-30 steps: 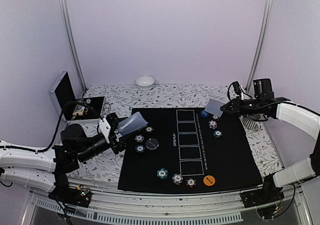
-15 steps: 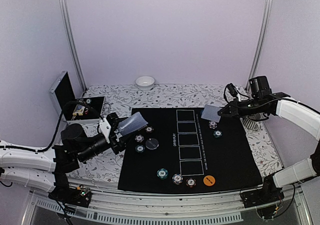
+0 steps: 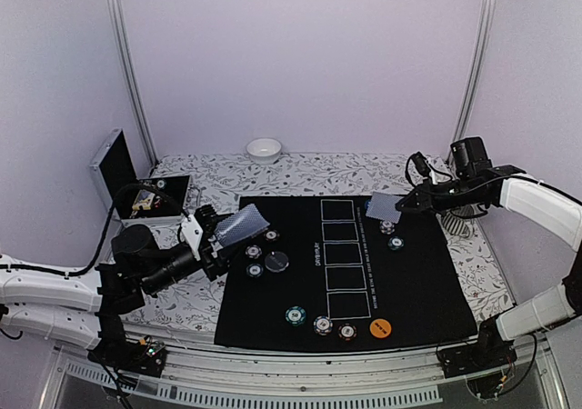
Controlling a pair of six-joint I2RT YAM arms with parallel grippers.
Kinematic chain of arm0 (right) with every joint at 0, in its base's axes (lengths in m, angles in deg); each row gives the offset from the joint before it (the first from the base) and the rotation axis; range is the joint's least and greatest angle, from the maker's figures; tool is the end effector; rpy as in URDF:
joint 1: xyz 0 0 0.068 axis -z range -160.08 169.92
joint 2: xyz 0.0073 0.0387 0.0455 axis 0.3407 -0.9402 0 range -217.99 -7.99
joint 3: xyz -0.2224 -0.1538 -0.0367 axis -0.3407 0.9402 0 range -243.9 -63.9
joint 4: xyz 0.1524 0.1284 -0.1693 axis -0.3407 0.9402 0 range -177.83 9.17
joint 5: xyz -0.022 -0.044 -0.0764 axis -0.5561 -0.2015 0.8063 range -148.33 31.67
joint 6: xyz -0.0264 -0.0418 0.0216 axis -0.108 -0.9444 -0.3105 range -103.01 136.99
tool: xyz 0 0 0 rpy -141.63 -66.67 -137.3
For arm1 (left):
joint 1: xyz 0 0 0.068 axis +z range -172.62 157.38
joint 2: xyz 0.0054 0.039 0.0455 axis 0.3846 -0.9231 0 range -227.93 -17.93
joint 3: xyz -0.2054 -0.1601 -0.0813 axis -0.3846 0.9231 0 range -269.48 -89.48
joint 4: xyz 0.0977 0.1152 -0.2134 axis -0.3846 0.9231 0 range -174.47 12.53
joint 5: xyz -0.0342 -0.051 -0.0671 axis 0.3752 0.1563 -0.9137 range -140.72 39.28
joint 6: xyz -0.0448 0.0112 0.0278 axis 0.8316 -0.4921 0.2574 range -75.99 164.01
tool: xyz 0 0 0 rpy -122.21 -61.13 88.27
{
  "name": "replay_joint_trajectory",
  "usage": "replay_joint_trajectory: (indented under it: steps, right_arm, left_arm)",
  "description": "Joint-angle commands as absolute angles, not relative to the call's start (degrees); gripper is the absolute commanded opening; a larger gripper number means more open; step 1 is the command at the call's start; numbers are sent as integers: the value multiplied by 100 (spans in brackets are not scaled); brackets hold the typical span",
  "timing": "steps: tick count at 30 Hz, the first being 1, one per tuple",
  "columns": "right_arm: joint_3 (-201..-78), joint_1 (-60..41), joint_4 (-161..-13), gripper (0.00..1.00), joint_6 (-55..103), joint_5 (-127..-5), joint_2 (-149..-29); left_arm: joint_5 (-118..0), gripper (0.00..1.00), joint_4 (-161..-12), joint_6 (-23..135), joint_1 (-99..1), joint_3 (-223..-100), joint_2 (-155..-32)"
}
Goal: Distribute texas hold em gaming equipment
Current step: Distribute the poker card in the big blind area.
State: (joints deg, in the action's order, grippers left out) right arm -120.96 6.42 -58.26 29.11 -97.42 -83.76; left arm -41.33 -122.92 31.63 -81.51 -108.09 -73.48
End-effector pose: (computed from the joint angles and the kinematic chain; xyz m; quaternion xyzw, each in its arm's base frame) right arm 0.2613 0.0858 0.2718 -0.1297 0.8791 0.3793 0.2579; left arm 0.1143 -0.1782 0.2349 0.3575 0.5993 -0.2294 0.6785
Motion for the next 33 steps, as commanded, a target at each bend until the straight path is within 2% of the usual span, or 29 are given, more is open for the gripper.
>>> replay_joint_trajectory:
  steps: [1,10,15,18,25,33]
  right_arm:
    - [-12240,622,-5807,2,2875,-9660,-8441]
    - [-12208,381,-5749,2,2986,-9859,-8385]
    - [-11682,-852,-5391,2,3218,-10084,-8708]
    - [-11308,-1341,-4979,2,3289,-9714,-8868]
    - [-10913,-1365,-4441,2,3557,-9707,-8531]
    - [-10894,-1312,-4017,2,3920,-8506,-8428]
  left_arm:
    - [-4120,56,-12362,3157,-8205,-10970,-7371]
    - [-4112,56,-12375,3160,-8211,-10970,-7382]
    - [-4101,56,-12345,3158,-8208,-10975,-7370]
    - [-4108,56,-12355,3177,-8206,-10974,-7372]
    - [-4153,56,-12348,3165,-8207,-11033,-7415]
    - [-4163,56,-12380,3180,-8211,-11012,-7428]
